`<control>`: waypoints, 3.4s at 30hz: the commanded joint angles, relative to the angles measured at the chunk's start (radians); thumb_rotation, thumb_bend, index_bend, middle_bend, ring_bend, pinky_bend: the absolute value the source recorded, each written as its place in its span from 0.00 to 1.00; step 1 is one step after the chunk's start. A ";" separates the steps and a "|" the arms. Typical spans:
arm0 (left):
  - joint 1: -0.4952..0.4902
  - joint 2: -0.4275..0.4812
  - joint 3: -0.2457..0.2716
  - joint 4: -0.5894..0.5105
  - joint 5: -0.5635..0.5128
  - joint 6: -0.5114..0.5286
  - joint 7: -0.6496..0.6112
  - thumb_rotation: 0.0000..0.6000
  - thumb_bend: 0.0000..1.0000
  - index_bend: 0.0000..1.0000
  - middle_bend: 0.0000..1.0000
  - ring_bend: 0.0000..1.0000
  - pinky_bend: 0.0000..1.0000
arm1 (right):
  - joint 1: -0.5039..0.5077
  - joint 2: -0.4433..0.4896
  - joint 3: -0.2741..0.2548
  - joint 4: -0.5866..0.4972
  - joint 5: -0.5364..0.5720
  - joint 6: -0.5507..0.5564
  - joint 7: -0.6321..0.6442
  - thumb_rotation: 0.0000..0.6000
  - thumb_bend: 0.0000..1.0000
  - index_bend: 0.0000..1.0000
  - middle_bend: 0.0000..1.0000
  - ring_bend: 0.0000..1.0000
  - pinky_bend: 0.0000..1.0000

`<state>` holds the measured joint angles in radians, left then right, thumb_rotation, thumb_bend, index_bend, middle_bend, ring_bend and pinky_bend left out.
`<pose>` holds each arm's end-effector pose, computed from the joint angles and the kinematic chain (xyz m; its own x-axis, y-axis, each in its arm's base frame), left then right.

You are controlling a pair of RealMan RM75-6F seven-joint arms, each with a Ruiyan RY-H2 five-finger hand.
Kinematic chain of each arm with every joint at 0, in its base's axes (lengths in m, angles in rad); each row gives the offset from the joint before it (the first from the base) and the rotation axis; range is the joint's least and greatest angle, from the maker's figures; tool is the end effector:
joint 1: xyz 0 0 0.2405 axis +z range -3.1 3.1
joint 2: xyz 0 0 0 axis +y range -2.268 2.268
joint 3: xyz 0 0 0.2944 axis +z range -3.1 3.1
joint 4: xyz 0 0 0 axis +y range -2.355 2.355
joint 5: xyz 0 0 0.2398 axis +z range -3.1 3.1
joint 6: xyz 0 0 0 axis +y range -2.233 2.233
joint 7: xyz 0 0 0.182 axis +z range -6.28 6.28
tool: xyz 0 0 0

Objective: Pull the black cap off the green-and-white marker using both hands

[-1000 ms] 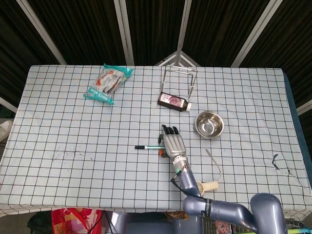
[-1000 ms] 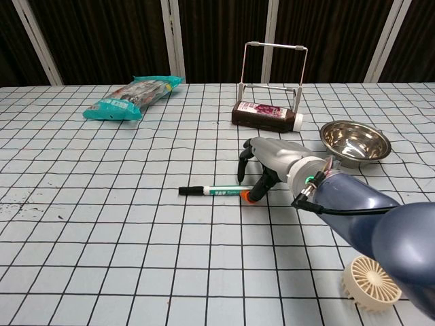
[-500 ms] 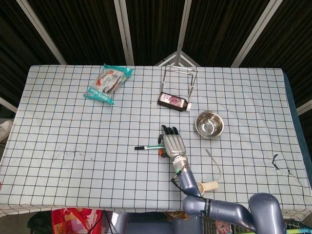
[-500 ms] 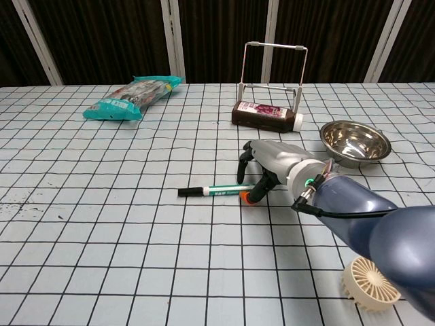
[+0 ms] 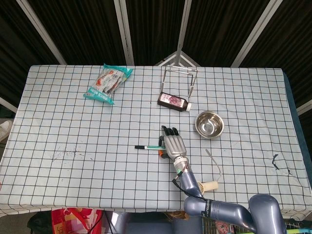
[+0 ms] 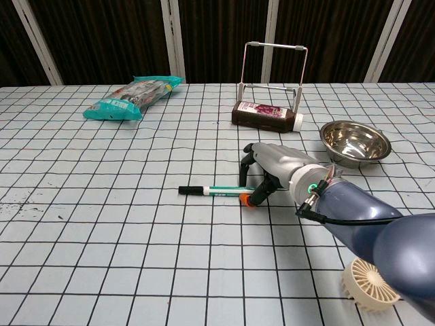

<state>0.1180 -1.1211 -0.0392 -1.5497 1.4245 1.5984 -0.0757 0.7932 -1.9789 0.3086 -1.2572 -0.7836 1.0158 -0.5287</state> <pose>-0.4116 0.1415 0.1778 0.3944 -0.0311 0.9184 0.8932 0.2479 -0.3752 -0.1209 -0.3947 -0.1781 0.2384 -0.3815 0.8931 -0.9705 -0.1268 0.2049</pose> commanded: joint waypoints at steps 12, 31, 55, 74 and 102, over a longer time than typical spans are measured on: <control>-0.004 0.000 0.001 -0.008 0.013 0.001 0.002 1.00 0.48 0.07 0.00 0.00 0.00 | -0.048 0.058 -0.010 -0.088 -0.114 0.054 0.099 1.00 0.50 0.69 0.11 0.13 0.00; -0.060 -0.033 -0.011 -0.136 0.154 0.049 0.102 1.00 0.48 0.09 0.01 0.00 0.00 | -0.177 0.415 -0.022 -0.669 -0.187 0.243 -0.004 1.00 0.50 0.69 0.11 0.13 0.00; -0.182 -0.150 -0.035 -0.353 0.260 -0.029 0.295 1.00 0.48 0.26 0.09 0.00 0.00 | 0.058 0.230 0.098 -0.771 0.028 0.297 -0.237 1.00 0.50 0.69 0.11 0.13 0.00; -0.254 -0.308 -0.070 -0.245 0.254 -0.043 0.206 1.00 0.47 0.36 0.16 0.00 0.00 | 0.146 0.183 0.146 -0.685 0.058 0.299 -0.205 1.00 0.50 0.70 0.11 0.13 0.00; -0.343 -0.491 -0.103 -0.163 0.245 -0.044 0.218 1.00 0.47 0.45 0.21 0.00 0.00 | 0.155 0.210 0.121 -0.743 0.064 0.339 -0.169 1.00 0.50 0.71 0.11 0.13 0.00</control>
<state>-0.2245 -1.6120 -0.1444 -1.7069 1.6700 1.5531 0.1312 0.9494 -1.7700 0.4307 -2.0011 -0.7208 1.3553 -0.6990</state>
